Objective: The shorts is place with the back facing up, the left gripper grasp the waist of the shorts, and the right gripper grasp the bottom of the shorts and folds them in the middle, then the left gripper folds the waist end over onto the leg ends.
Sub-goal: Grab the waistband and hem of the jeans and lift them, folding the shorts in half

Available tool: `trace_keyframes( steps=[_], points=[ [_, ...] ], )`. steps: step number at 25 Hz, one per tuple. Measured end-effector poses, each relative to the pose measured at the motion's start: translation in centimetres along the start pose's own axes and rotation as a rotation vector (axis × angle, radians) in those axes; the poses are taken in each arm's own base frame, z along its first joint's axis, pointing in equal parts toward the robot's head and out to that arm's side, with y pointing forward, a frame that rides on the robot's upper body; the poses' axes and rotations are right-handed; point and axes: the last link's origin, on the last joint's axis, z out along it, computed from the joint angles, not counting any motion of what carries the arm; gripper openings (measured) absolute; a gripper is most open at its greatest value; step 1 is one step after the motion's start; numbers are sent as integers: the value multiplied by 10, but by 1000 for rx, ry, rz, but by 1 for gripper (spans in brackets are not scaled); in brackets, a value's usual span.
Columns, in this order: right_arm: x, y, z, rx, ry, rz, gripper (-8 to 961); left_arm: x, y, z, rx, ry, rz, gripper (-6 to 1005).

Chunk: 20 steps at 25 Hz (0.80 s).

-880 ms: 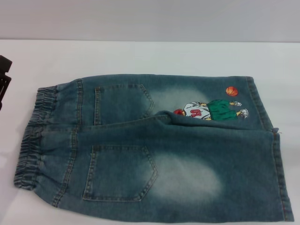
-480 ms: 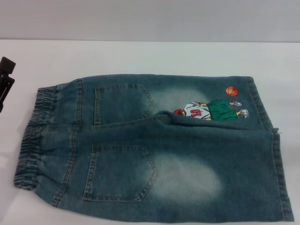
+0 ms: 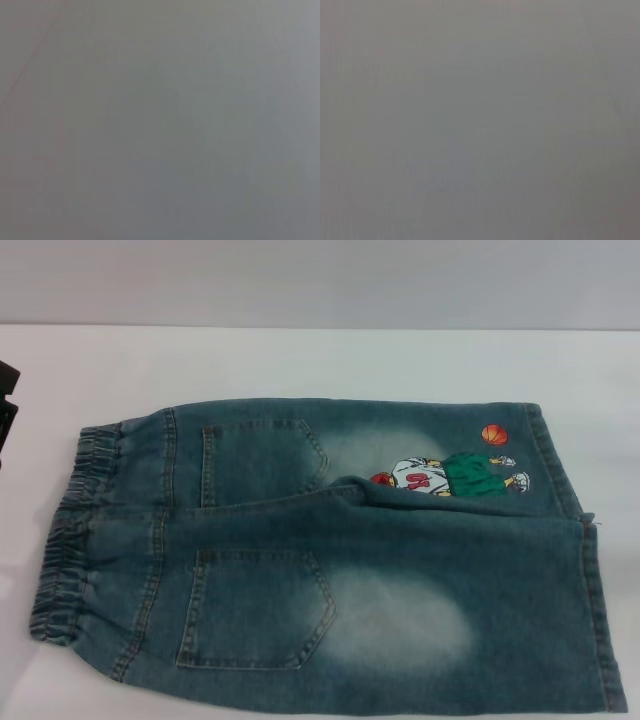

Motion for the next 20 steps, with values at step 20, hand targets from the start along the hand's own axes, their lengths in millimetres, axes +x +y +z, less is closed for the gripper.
trace_keyframes(
  steps=[20],
  points=[
    [0, 2, 2, -4, -2, 2, 630, -3, -3, 0, 8, -32, -27, 840]
  ],
)
